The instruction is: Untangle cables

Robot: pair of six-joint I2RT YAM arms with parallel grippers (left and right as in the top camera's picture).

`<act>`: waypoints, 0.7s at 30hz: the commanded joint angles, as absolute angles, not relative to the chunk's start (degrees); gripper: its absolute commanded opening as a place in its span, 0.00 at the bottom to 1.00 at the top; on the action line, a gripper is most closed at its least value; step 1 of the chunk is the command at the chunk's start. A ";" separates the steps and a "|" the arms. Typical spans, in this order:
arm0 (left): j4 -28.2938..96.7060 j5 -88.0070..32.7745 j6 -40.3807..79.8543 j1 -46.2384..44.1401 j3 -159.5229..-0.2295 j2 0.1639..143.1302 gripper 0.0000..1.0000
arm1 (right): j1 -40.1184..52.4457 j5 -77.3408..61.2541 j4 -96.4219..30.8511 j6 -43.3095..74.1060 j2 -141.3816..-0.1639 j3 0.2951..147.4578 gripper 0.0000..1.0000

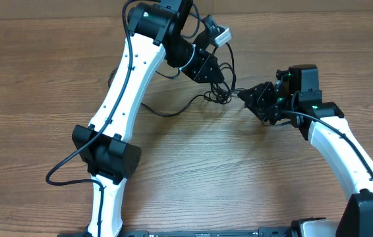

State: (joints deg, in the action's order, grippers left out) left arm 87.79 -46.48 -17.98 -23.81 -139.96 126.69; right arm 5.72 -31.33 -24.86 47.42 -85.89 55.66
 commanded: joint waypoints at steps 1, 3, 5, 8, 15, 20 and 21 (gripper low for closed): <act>88.07 -48.69 -18.02 -25.32 -141.16 125.64 0.04 | 6.07 -27.92 -23.64 48.47 -86.17 55.57 0.34; 88.05 -48.71 -18.02 -25.96 -141.16 125.64 0.04 | 6.07 -27.88 -23.64 48.69 -86.17 55.57 0.34; 88.03 -48.71 -18.02 -26.35 -141.16 125.64 0.04 | 6.07 -27.88 -23.64 48.71 -86.17 55.57 0.33; 88.14 -49.01 -18.00 -26.59 -141.16 125.64 0.04 | 6.07 -27.88 -23.64 48.71 -86.17 55.57 0.24; 88.23 -50.52 -18.02 -26.61 -141.16 125.64 0.04 | 6.07 -27.90 -23.66 49.56 -86.17 55.57 0.05; 87.70 -47.16 -18.00 -26.55 -141.16 125.64 0.04 | 6.07 -28.49 -24.49 49.52 -86.17 55.57 0.04; 87.59 -45.50 -17.96 -26.55 -141.16 125.64 0.04 | 6.07 -28.56 -25.08 49.52 -86.17 55.57 0.04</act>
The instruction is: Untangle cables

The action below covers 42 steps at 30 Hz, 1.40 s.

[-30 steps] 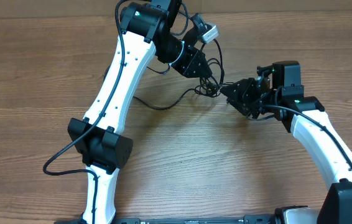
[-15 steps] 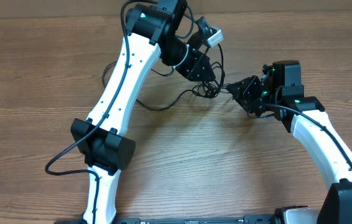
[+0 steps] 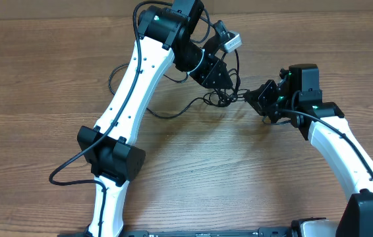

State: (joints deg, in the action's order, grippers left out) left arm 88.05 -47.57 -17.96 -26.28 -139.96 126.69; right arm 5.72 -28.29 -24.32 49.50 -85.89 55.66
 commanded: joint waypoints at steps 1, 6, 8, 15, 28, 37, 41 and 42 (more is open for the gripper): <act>87.55 -43.86 -17.93 -26.55 -141.16 125.64 0.04 | 6.07 -28.67 -26.06 49.45 -86.17 55.57 0.04; 87.15 -34.35 -14.70 -25.85 -141.16 125.64 0.04 | 6.07 -27.35 -36.05 43.27 -86.17 55.57 0.04; 86.89 -32.60 -13.65 -24.75 -141.16 125.64 0.04 | 6.04 -21.63 -43.68 40.34 -86.17 55.57 0.04; 86.94 -32.58 -12.80 -22.26 -141.16 125.64 0.04 | 5.98 -0.40 -57.63 40.21 -86.17 55.57 0.04; 87.68 -6.24 8.49 -19.35 -141.16 125.64 0.04 | 0.89 10.41 -55.88 45.41 -86.17 55.57 0.04; 88.44 -3.60 15.75 -17.91 -141.16 125.64 0.04 | -1.67 9.37 -54.37 45.36 -86.17 55.57 0.04; 88.44 -4.71 13.72 -17.91 -141.16 125.64 0.04 | -1.67 7.29 -52.58 44.77 -86.17 55.57 0.04; 88.44 -6.26 11.53 -17.91 -141.16 125.64 0.04 | -1.67 5.69 -51.55 44.31 -86.17 55.57 0.04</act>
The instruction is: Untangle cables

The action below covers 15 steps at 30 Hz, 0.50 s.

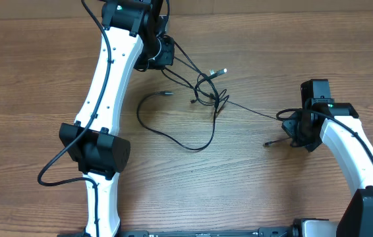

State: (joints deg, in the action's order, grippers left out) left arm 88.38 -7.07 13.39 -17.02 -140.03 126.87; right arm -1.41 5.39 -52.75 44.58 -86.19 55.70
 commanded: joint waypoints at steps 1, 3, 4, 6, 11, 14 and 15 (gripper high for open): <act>88.44 -8.54 8.88 -17.91 -141.16 125.64 0.04 | -1.67 3.11 -50.06 42.59 -86.17 55.57 0.09; 88.40 -13.08 4.05 -17.93 -141.16 125.64 0.04 | -1.61 -2.02 -46.85 38.26 -86.17 55.57 0.22; 88.38 -17.50 0.36 -17.93 -141.16 125.64 0.04 | -1.63 -7.18 -44.23 34.89 -86.17 55.57 0.38; 88.51 -24.34 -5.26 -17.91 -141.16 125.64 0.04 | -1.63 -15.09 -40.91 29.82 -86.17 55.57 0.48; 90.41 -41.17 -17.34 -17.93 -141.16 125.64 0.04 | -1.61 -32.08 -34.79 22.06 -86.17 55.57 0.67; 92.84 -48.86 -24.43 -17.93 -141.16 125.64 0.04 | -1.56 -34.24 -33.47 22.00 -86.17 55.57 0.69; 93.25 -49.98 -25.54 -17.93 -141.16 125.64 0.04 | -1.56 -34.22 -33.28 22.00 -86.17 55.57 0.69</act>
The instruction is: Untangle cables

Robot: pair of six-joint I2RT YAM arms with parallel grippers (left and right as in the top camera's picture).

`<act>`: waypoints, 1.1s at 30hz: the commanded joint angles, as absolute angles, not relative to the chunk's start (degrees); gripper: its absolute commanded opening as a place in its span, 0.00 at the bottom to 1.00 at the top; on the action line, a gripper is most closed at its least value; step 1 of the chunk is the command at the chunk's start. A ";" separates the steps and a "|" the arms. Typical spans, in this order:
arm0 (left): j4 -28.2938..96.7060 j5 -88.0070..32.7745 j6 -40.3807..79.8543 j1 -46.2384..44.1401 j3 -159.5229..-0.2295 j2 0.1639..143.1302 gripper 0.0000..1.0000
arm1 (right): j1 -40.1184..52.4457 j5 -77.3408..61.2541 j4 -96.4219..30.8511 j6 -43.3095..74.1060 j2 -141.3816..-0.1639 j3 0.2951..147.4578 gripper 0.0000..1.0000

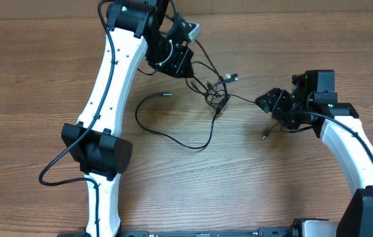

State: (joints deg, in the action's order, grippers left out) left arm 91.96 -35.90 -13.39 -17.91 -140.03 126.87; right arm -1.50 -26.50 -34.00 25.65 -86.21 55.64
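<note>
Several thin black cables meet in a knot (216,92) at mid-table. From it a long loop (173,139) runs left and forward, ending in a small plug (165,94). My left gripper (184,64) is left of the knot and shut on strands leading into it, with a white connector (191,29) just behind it. My right gripper (266,103) is right of the knot, shut on a thin strand (242,99) coming from it. That strand's free end (265,135) lies in front of the right gripper.
The wooden table (35,79) carries only the cables. The left arm's white links and black elbow (97,148) stretch from the front edge to the back. The right arm (351,148) comes in from the front right. A short silver plug (232,77) sticks out behind the knot.
My right gripper has moved back and left toward the knot, so the strand is shorter and no longer stretched. My left gripper has shifted right toward the knot. A white connector now shows behind it.
Both grippers were first close together around a bunched tangle at the back centre, and stayed so shortly after. Then they stood far apart with a strand taut between them and a loop spread on the table. Now they are nearer again, the loop still spread.
</note>
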 commanded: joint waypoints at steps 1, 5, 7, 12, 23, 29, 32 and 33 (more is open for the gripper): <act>93.25 -50.63 -25.58 -17.93 -141.16 125.64 0.04 | -1.56 -34.24 -33.12 22.00 -86.17 55.57 0.69; 93.08 -55.02 -25.82 -17.91 -141.16 125.64 0.04 | -1.54 -35.83 -32.25 21.98 -86.17 55.57 0.69; 92.84 -59.57 -26.39 -17.91 -141.16 125.64 0.04 | -1.10 -38.02 -30.52 22.00 -86.17 55.57 0.69; 92.71 -68.36 -26.41 -17.91 -141.16 125.64 0.04 | 1.63 -39.75 -26.28 22.02 -86.17 55.57 0.70; 92.55 -77.23 -27.29 -17.91 -141.16 125.64 0.04 | 8.27 -32.10 -18.13 23.27 -86.17 55.57 0.54; 92.71 -82.59 -27.20 -17.91 -141.16 125.64 0.04 | 8.43 -28.29 -11.77 33.12 -86.17 55.57 0.46; 92.75 -83.72 -27.16 -17.91 -141.16 125.64 0.04 | 8.43 -28.32 -8.47 36.47 -86.17 55.57 0.24; 92.75 -83.70 -26.89 -17.91 -141.16 125.64 0.04 | 8.43 -28.29 -7.86 37.12 -86.17 55.57 0.17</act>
